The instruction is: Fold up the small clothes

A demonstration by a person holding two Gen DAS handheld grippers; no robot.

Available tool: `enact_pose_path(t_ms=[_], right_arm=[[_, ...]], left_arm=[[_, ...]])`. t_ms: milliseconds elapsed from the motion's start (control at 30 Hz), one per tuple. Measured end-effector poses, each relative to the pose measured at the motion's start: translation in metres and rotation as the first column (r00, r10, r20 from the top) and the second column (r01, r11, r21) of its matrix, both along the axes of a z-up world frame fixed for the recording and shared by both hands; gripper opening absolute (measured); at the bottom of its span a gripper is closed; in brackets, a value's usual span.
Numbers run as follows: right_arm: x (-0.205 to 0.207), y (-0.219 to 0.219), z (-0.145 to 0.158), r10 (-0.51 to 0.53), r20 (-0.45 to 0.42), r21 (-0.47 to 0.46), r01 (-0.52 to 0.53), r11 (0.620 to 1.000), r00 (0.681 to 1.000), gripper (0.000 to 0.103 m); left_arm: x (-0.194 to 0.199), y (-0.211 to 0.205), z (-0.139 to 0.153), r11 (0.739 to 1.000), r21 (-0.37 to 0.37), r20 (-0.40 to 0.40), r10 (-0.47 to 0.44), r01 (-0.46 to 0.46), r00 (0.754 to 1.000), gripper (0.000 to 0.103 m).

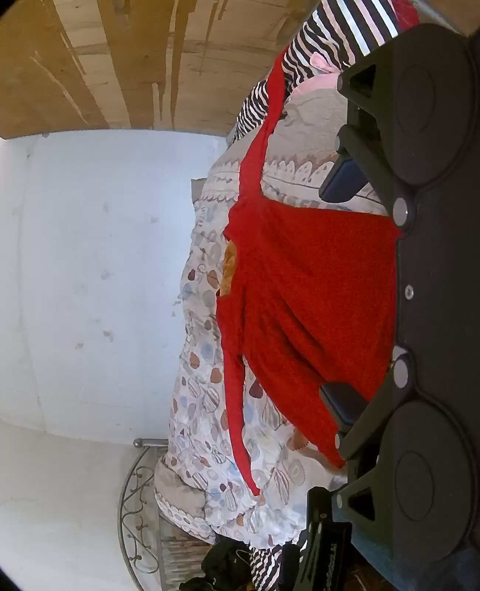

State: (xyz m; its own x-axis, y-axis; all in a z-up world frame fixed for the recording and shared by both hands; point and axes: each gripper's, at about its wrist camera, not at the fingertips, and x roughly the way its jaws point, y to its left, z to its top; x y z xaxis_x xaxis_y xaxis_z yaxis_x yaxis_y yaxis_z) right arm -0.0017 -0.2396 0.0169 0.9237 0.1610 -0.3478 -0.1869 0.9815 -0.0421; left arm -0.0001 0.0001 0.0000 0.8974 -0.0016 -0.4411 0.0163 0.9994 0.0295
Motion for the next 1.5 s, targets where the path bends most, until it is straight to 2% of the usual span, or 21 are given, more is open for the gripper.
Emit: enact_pose_path(t_ms=[1500], right_arm=[[0.0012,0.0013,-0.0006,0.000,-0.014,0.005,0.000,1.000,1.000,0.103]], left_arm=[[-0.0022,-0.0001,0.0028,1.000,0.009,0.002,-0.006,0.006,1.000,0.103]])
